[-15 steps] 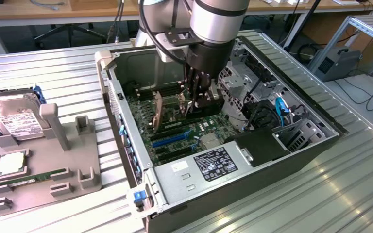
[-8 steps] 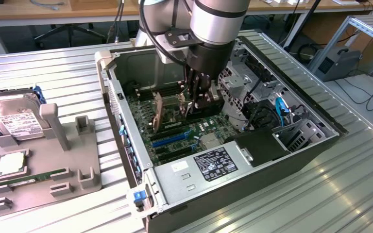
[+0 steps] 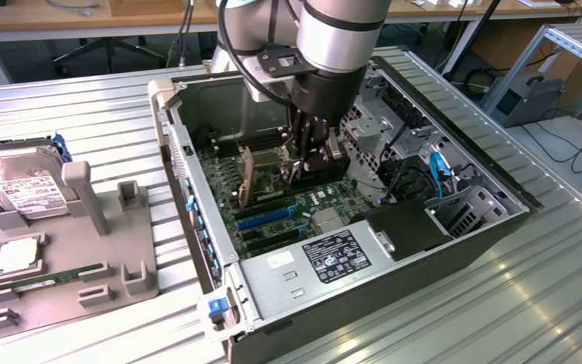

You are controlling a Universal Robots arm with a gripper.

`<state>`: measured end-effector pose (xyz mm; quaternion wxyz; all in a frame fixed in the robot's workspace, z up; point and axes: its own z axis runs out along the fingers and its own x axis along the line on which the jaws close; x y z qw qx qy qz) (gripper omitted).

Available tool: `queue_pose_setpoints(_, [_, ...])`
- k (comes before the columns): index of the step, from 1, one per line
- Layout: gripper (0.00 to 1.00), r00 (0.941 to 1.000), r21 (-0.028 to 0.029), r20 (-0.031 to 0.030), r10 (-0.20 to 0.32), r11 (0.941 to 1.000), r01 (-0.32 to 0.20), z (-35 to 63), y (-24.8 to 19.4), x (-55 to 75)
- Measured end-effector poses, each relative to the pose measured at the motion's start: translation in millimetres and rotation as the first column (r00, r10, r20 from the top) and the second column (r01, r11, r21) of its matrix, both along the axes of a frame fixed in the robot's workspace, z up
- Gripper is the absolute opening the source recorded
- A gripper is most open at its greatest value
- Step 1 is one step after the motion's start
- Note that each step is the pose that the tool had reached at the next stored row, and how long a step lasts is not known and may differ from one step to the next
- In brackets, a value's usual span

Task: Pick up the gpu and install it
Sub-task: 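Insert the gpu into the slot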

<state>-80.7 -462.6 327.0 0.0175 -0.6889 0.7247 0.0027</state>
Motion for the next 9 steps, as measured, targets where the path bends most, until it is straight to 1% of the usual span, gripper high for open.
queue_pose_setpoints(9, [0.27, 1.0, 0.0, 0.0, 0.0, 1.0, 0.0, -2.4, -1.0, 0.0])
